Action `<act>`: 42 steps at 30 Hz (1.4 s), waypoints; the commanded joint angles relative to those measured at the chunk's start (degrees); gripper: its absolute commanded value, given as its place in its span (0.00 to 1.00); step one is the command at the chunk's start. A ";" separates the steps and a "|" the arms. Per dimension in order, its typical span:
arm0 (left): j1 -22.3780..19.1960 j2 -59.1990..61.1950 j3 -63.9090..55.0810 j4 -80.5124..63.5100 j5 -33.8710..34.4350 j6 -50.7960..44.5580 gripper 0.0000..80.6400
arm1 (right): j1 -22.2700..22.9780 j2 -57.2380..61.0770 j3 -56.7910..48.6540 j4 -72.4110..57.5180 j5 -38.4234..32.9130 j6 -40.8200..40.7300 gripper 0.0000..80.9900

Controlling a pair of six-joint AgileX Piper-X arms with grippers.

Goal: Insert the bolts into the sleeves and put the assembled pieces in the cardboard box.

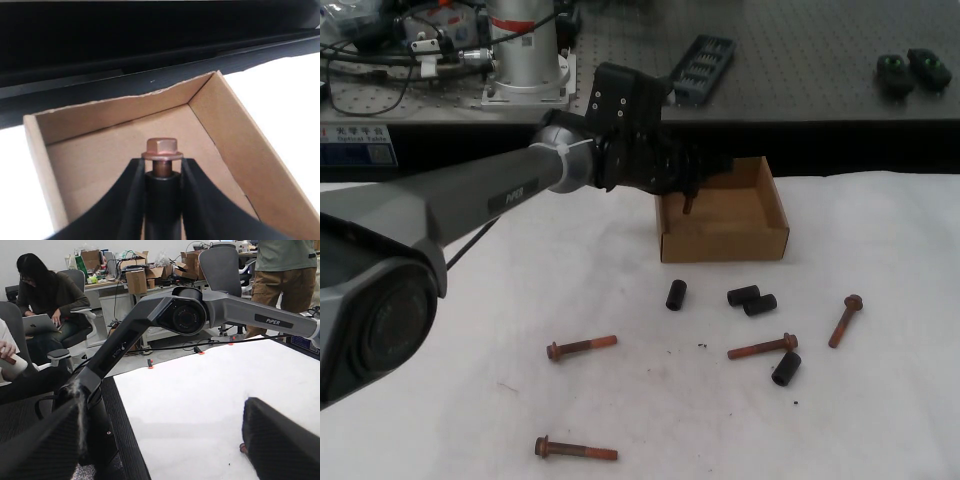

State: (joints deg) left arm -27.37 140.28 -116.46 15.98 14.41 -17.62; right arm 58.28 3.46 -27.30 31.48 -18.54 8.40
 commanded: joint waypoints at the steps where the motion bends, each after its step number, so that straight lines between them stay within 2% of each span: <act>1: -0.38 -0.10 -0.90 0.79 1.92 1.12 0.01 | -0.28 -0.42 -0.48 -0.07 -0.45 -0.69 0.78; 5: -0.38 -0.10 -0.90 1.34 1.92 1.27 0.03 | -0.28 -0.42 -0.48 -0.07 -0.45 -0.69 0.78; 7: -0.38 -0.10 -0.90 1.49 1.92 1.27 0.12 | -0.28 -0.42 -0.48 -0.07 -0.45 -0.69 0.78; 10: -0.38 -0.10 -0.90 1.87 1.71 1.27 0.32 | -0.28 -0.42 -0.48 -0.07 -0.45 -0.69 0.78; 13: -0.38 -0.10 -0.90 2.13 1.72 1.94 0.44 | -0.28 -0.42 -0.48 -0.07 -0.45 -0.69 0.78; 23: -0.38 -0.96 -0.90 3.24 1.32 3.70 0.45 | -0.28 -0.42 -0.48 1.53 -0.45 -0.68 0.78; 29: -0.38 -5.71 -0.90 7.53 1.32 9.86 0.45 | -0.28 -0.42 -0.48 1.50 -0.15 -0.68 0.78; 42: -0.38 -13.91 -0.90 32.04 1.32 16.36 0.45 | -0.28 -0.42 -0.32 1.60 1.14 1.97 0.78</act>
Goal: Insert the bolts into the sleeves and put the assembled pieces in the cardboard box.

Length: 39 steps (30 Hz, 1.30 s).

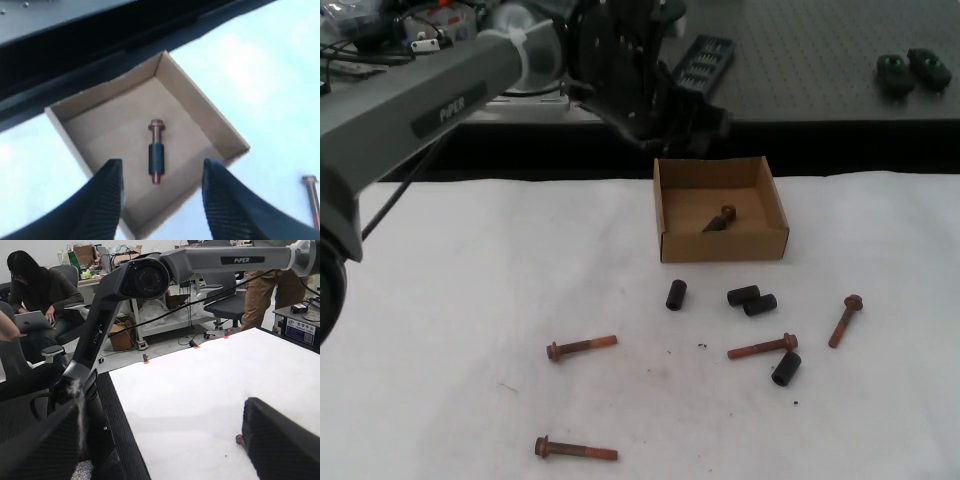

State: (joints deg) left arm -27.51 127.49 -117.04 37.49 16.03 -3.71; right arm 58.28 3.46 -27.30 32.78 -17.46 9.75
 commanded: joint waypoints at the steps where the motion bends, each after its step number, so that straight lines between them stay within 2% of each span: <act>1: -0.24 -1.00 -0.21 12.46 -0.30 2.57 0.45 | -0.28 -0.42 -0.25 0.30 0.06 1.08 0.78; 8: -0.24 -0.80 0.52 20.85 -0.30 5.70 0.45 | -0.28 -0.42 1.25 0.23 0.06 2.61 0.78; 16: -0.24 -0.72 0.52 32.99 -6.98 12.72 0.45 | -0.28 -0.42 2.42 -0.55 -0.05 2.56 0.78; 27: -0.24 -0.72 5.29 44.38 -5.10 9.62 0.45 | -0.28 -0.42 2.42 -1.46 -0.30 2.10 0.78; 32: -0.23 -2.06 13.05 43.59 -3.81 10.22 0.45 | -0.28 -0.42 2.42 -1.34 -1.55 1.77 0.78; 39: -0.23 -9.90 25.86 31.30 -3.81 13.13 0.45 | -0.28 -0.42 2.48 0.43 -1.55 0.65 0.78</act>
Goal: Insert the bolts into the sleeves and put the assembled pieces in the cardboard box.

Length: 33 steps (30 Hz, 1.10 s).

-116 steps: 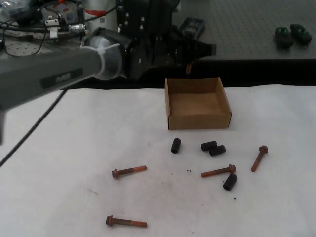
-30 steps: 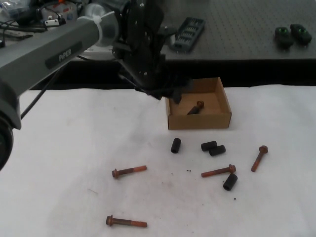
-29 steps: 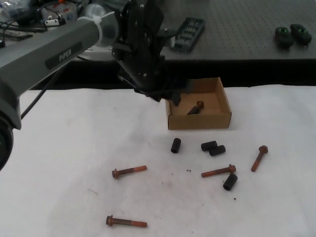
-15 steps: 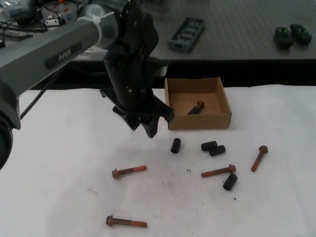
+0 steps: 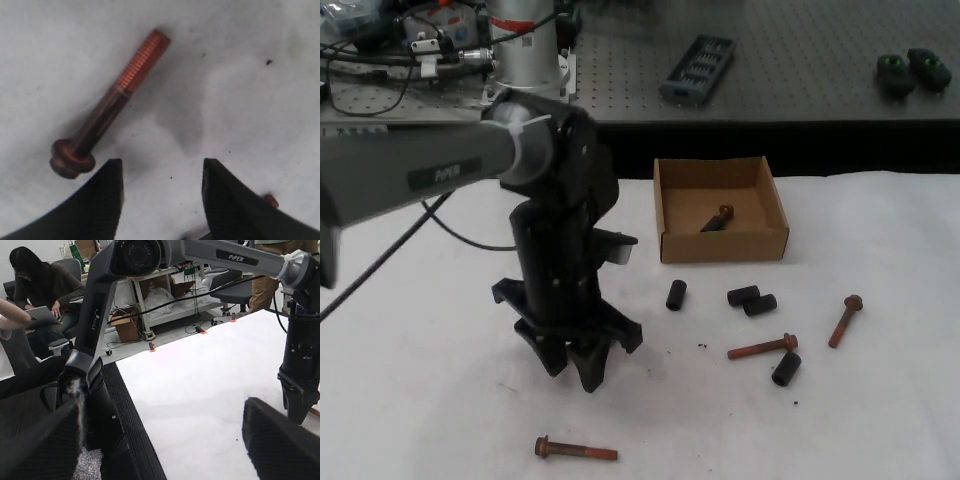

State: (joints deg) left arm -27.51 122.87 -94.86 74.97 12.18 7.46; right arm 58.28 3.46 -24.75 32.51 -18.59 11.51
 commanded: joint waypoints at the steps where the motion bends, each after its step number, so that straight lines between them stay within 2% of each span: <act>1: -0.23 -6.76 5.18 -8.21 0.04 2.90 0.45 | -0.28 -0.42 -0.08 0.98 -0.42 -1.21 0.78; 4: -0.23 -10.06 7.61 -11.52 0.16 6.27 0.45 | -0.28 -0.42 -0.08 1.02 -0.42 -1.19 0.78; 11: -0.34 -13.28 8.72 -9.82 0.69 21.20 0.45 | -0.28 -0.42 -0.08 0.27 -0.42 -1.19 0.78; 18: -0.34 -13.28 9.49 -13.95 -9.48 31.77 0.45 | -0.28 -0.42 -0.08 0.46 -0.42 -0.82 0.78; 33: -0.34 -12.73 12.90 -25.22 -6.83 41.25 0.45 | -0.28 -0.42 -0.08 0.46 -0.30 -0.83 0.78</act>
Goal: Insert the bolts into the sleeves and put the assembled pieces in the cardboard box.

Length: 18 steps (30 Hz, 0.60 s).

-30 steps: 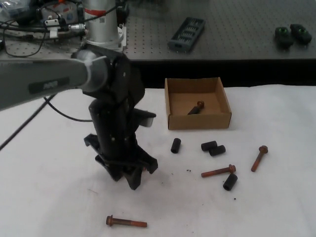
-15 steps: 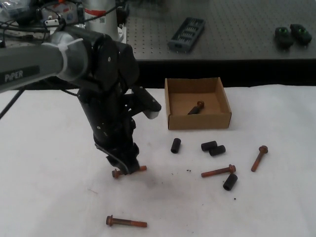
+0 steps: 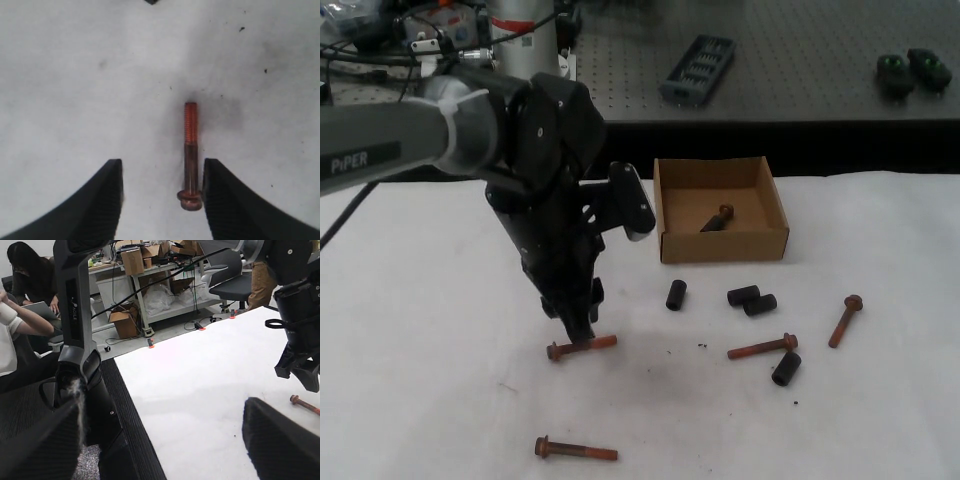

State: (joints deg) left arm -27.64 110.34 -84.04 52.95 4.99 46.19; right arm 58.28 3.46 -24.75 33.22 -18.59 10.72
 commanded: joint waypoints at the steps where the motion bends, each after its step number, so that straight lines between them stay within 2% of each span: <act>1: -0.20 0.07 2.77 -3.86 0.36 2.71 0.45 | -0.28 -0.42 -0.08 -0.25 -0.30 -0.05 0.78; 6: -0.20 1.95 4.94 -6.40 -1.78 4.14 0.45 | -0.28 -0.42 -0.08 -0.25 0.02 -0.05 0.78; 16: -0.06 4.20 5.06 -7.83 -1.73 5.62 0.45 | -0.28 -0.42 -0.08 -0.25 0.02 -0.05 0.78; 18: 0.01 4.20 5.07 -7.98 -1.74 5.62 0.43 | -0.28 -0.42 -0.08 -0.25 0.02 -0.05 0.78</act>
State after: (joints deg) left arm -27.64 114.53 -78.96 45.93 3.62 51.19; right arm 58.28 3.46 -24.75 33.22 -18.59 10.72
